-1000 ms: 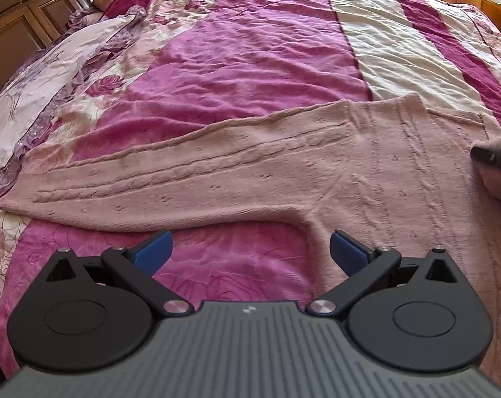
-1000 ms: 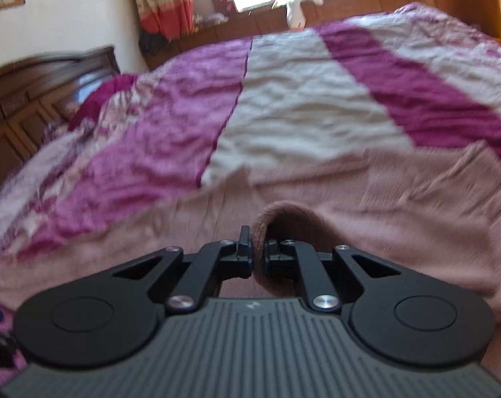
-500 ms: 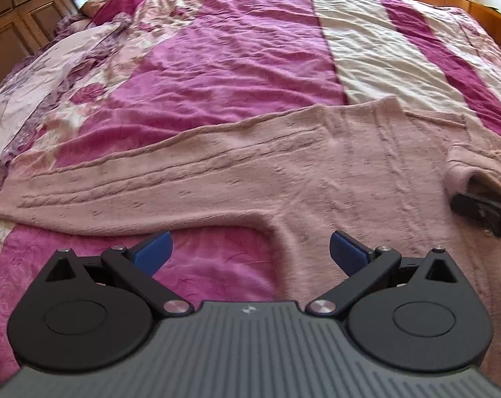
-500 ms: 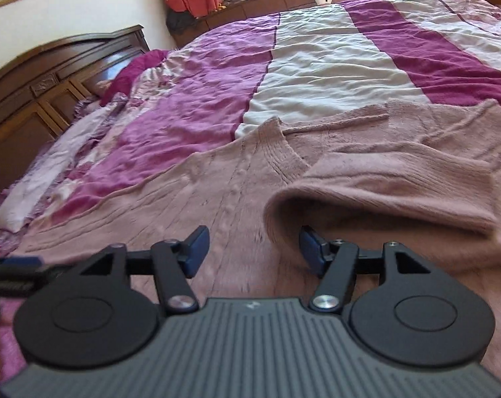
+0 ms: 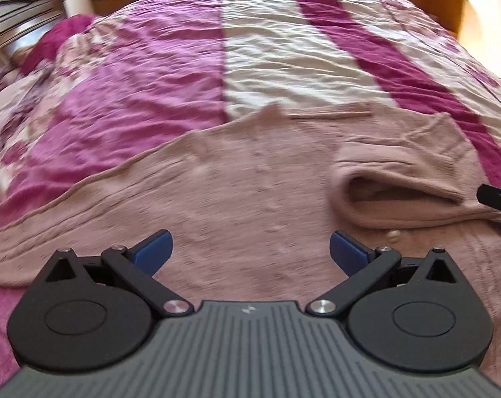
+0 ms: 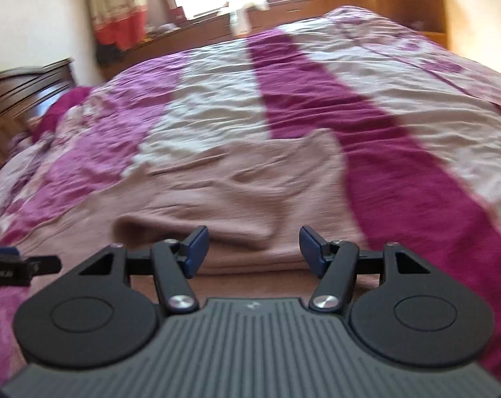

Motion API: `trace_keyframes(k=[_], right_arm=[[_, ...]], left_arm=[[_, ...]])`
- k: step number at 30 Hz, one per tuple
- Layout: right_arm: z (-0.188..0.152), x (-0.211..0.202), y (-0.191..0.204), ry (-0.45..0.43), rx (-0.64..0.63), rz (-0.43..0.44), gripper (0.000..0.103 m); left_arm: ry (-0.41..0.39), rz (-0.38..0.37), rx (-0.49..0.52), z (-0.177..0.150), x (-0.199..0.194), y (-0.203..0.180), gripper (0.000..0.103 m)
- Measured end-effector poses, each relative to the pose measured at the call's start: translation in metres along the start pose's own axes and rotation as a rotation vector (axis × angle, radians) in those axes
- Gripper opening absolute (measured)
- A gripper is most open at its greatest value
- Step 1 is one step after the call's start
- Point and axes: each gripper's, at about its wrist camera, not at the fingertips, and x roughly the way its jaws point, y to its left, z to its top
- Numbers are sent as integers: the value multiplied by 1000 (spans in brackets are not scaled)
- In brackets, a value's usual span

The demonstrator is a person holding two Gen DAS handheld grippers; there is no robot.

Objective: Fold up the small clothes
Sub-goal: 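Carry the sleeve across the cardigan body and release it with the right gripper, then grasp the other sleeve with the left gripper and lift it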

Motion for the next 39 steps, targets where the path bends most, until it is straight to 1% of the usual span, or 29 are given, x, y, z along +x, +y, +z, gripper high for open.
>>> trace_keyframes(k=[4, 6, 8, 11, 14, 19, 21, 23, 25, 28, 30, 31, 32, 34, 37, 39], right_arm=[[4, 5, -25, 1, 23, -45, 62], [5, 9, -33, 11, 1, -73, 62], [7, 13, -41, 25, -7, -80, 62], [9, 18, -50, 44, -8, -69, 62], [12, 21, -55, 42, -13, -58, 62], [11, 23, -60, 27, -2, -31, 62], [9, 25, -63, 32, 11, -17, 62], [7, 30, -67, 55, 34, 3, 62], [5, 34, -69, 70, 39, 6, 62], [1, 39, -71, 80, 36, -1, 62], [0, 41, -71, 72, 32, 3, 62], [0, 42, -71, 68, 27, 3, 62], [-1, 42, -70, 66, 23, 4, 62], [-3, 43, -70, 64, 15, 4, 62], [-3, 43, -71, 61, 12, 8, 62], [-3, 44, -72, 60, 15, 10, 62]], left_arm=[[-49, -18, 94, 8, 9, -40, 103], [-56, -35, 141, 11, 14, -57, 100], [-72, -51, 193, 14, 19, -73, 96], [-104, -71, 258, 20, 24, -95, 91], [-106, -101, 322, 25, 33, -114, 88], [-127, -146, 459, 19, 39, -149, 86], [-144, -150, 506, 15, 44, -162, 82], [-149, -143, 536, 12, 50, -171, 74], [-140, -136, 541, 11, 60, -178, 71], [-167, -125, 558, 10, 68, -187, 68], [-186, -120, 578, 10, 71, -192, 50], [-187, -117, 571, 11, 71, -193, 22], [-189, -121, 551, 14, 70, -191, 10], [-203, -166, 467, 24, 63, -179, 8], [-252, -143, 355, 37, 51, -157, 8], [-274, -119, 244, 47, 45, -134, 8]])
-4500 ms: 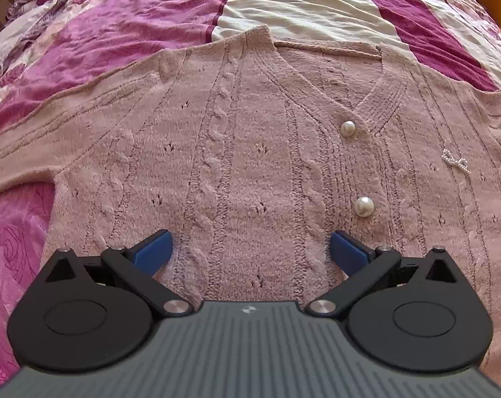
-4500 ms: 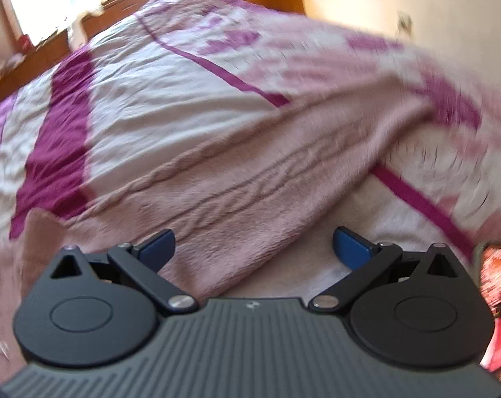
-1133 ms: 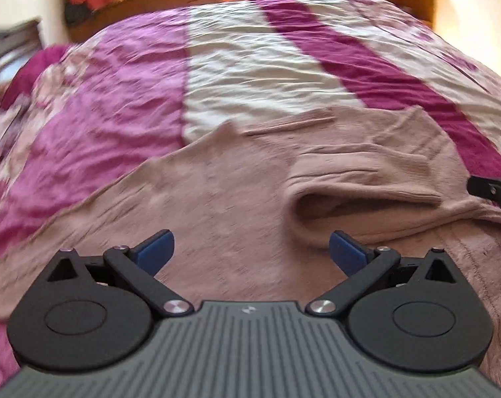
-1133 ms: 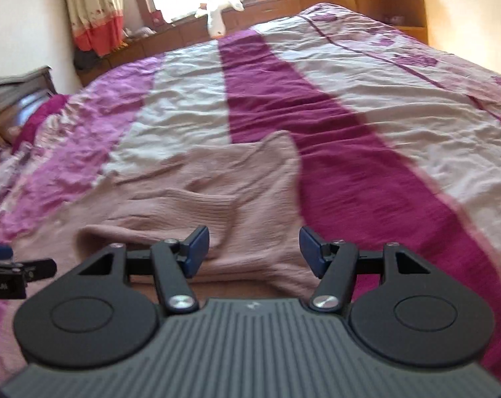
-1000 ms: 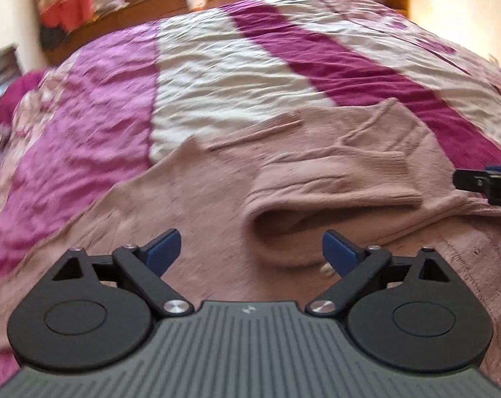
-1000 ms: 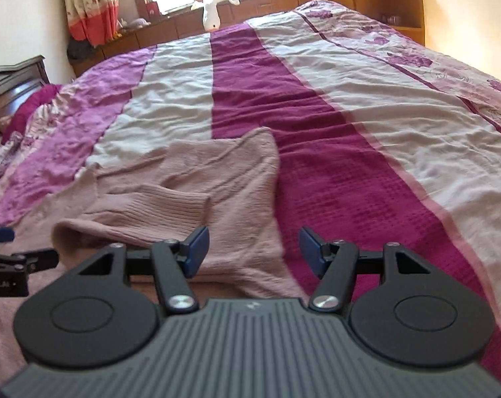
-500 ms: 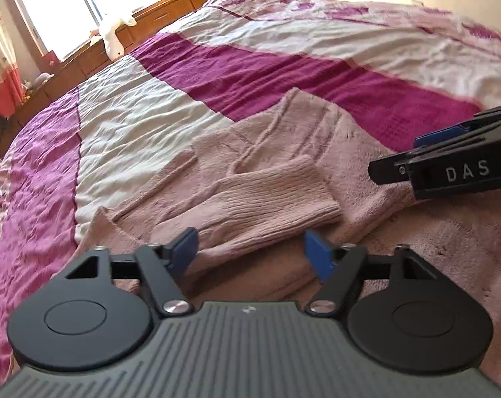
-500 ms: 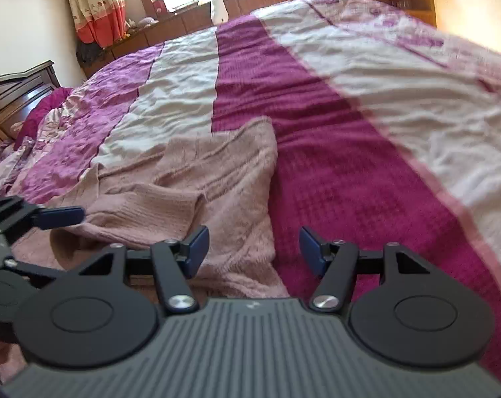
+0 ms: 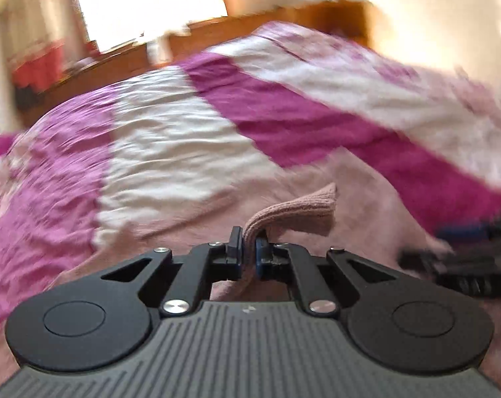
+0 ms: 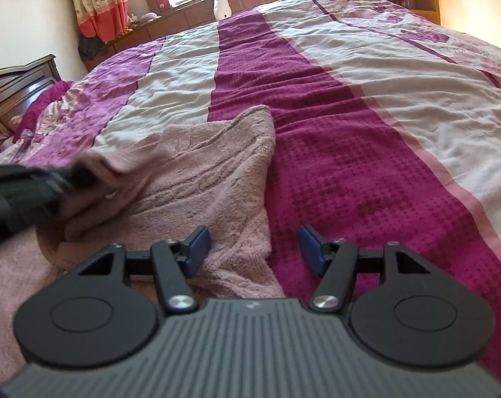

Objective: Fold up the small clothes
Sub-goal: 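Grasp the other sleeve with the left gripper and lift it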

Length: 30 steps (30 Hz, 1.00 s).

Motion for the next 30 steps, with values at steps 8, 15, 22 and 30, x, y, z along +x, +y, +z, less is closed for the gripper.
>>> trace_keyframes(k=[8, 15, 22, 30], right_arm=[[-2, 0, 1, -7, -6, -4, 62], [-2, 0, 2, -10, -11, -8, 62], [-3, 1, 3, -9, -13, -10, 62], [-3, 1, 4, -12, -22, -16, 62]], left_arm=[[34, 204, -293, -19, -13, 93, 7], [169, 297, -460, -72, -13, 146, 8], [207, 316, -482, -110, -25, 166, 8], [96, 277, -549, -108, -55, 184, 39]])
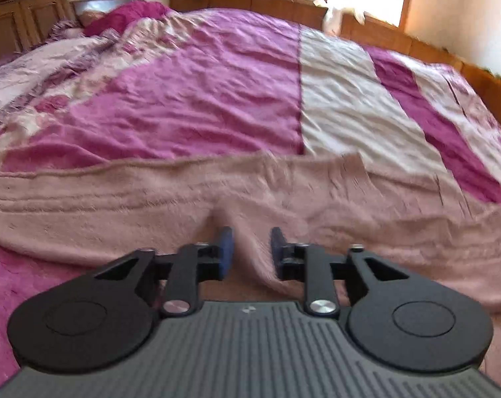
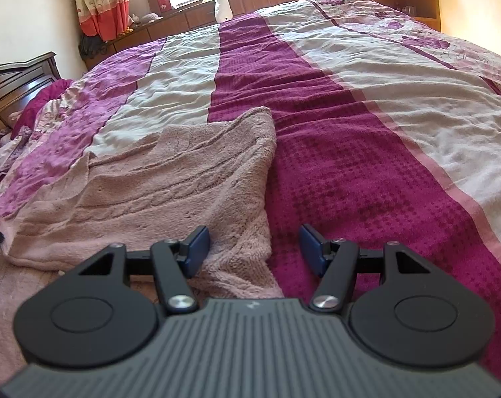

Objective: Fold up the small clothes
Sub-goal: 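Grasp the other sleeve with the left gripper and lift it, then lay the sleeve across the cardigan body and open the left gripper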

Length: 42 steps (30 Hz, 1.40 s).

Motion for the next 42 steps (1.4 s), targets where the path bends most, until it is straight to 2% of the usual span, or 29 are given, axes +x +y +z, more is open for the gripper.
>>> trace_keyframes(k=[2, 3, 7, 11, 15, 19, 21, 22, 23, 25, 27, 28, 29, 33, 36, 39, 42], right_arm=[[1, -1, 1, -2, -11, -8, 62], [2, -2, 3, -2, -15, -13, 62], [14, -8, 13, 1, -63, -28, 62], [32, -9, 18, -8, -96, -50, 62], [50, 8, 13, 14, -89, -58, 62], [54, 35, 3, 17, -56, -79, 62], [51, 45, -2, 19, -27, -62, 63], [49, 49, -4, 14, -10, -44, 64], [47, 50, -5, 4, 0, -32, 65], [44, 51, -5, -16, 8, -16, 64], [43, 52, -4, -27, 9, 13, 62], [43, 52, -2, -30, 6, 27, 42], [43, 53, 0, -31, -3, 38, 14], [45, 44, 6, -105, -25, 19, 14], [46, 42, 6, -135, -39, -27, 13], [44, 53, 5, -90, -51, -54, 14], [43, 58, 4, -70, -56, -55, 18]], left_arm=[[-34, 7, -30, 6, -3, 8, 47], [-35, 12, -40, 10, -1, 12, 48], [33, -4, -39, 25, 25, 19, 48], [95, -52, -20, 28, 55, 18, 48], [124, -77, -38, 28, 73, 18, 50], [117, -90, -51, 27, 78, 18, 51], [114, -91, -35, 26, 78, 17, 49], [110, -84, -20, 26, 77, 15, 39], [103, -84, -3, 25, 75, 14, 22], [95, -111, 8, 25, 71, 12, 11], [67, -122, 19, 25, 64, 9, 9], [52, -116, 26, 25, 60, 8, 9], [26, -104, 32, 26, 55, 7, 8], [-57, -20, 39, 33, 45, 9, 8], [-19, 12, 54, 31, 58, 11, 8], [35, 47, 111, 20, 71, 8, 9], [33, 69, 110, 14, 73, 9, 14]])
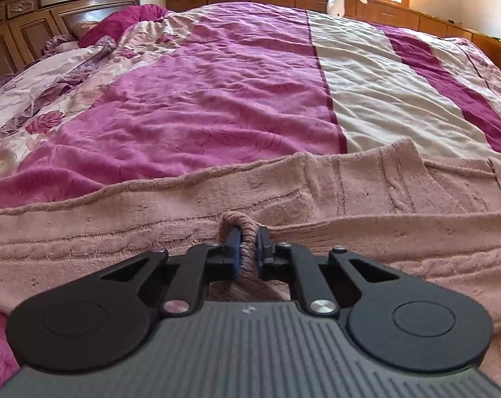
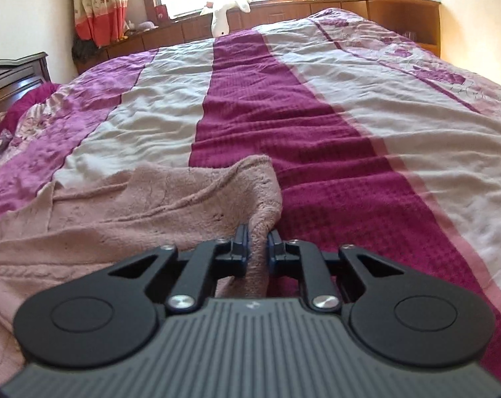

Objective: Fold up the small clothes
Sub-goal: 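Lay the sleeve across the cardigan body and open the left gripper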

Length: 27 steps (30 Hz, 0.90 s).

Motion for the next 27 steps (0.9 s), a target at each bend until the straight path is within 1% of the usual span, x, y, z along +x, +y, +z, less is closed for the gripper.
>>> trace_keyframes(k=[2, 3, 5, 7, 8, 11, 14, 20, 24, 27], right_arm=[[-1, 0, -2, 1, 8, 1, 35], [-1, 0, -3, 1, 13, -1, 40], [-1, -2, -2, -7, 18, -4, 56], [-1, -7, -1, -22, 15, -7, 60], [-1, -10, 0, -28, 11, -11, 60], [-1, -22, 3, -44, -7, -11, 60], [-1, -37, 6, -56, 2, -4, 60], [0, -80, 11, -83, 21, 35, 60], [-3, -102, 21, -80, 9, 26, 60], [-9, -114, 32, -66, -8, 44, 60]], left_arm=[[10, 11, -13, 3, -2, 2, 24], [16, 13, -21, 4, -3, 4, 27], [27, 15, -43, 6, -9, 9, 38], [36, 29, -58, 8, -18, 14, 45], [39, 39, -61, 8, -24, 16, 47], [43, 65, -62, 10, -43, 25, 49], [48, 70, -60, 9, -64, 33, 50], [58, 83, -80, 7, -103, 53, 51], [69, 83, -108, 4, -125, 71, 52], [74, 98, -127, -2, -139, 84, 53]])
